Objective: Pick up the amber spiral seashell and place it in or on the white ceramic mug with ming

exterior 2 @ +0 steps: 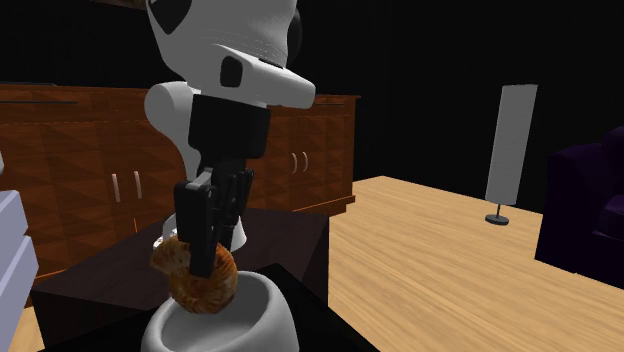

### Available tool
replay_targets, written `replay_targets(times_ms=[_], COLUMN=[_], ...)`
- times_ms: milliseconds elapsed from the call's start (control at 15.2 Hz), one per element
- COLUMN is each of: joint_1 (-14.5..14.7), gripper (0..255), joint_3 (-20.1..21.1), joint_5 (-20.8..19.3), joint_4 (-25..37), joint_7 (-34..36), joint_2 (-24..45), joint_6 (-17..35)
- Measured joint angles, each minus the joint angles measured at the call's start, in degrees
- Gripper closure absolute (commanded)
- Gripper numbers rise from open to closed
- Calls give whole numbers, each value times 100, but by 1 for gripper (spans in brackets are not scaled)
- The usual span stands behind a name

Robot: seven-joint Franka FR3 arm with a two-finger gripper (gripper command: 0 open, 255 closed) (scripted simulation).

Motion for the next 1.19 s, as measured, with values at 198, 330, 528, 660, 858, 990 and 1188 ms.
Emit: replay_targets(times_ms=[198, 330, 528, 660, 858, 990, 1188], joint_1=[0, -2, -3, -3, 18, 41, 47], gripper=[255, 0, 0, 0, 0, 0, 0], joint_3=[0, -2, -4, -3, 163, 266, 301], joint_5=[1, 0, -1, -1, 72, 134, 156], joint_4=[0, 0, -1, -1, 170, 300, 352], joint_7=[0, -1, -2, -1, -2, -2, -11], joint_2=[3, 4, 7, 7, -297, -448, -501], joint_6=[4, 3, 4, 4, -471, -762, -876])
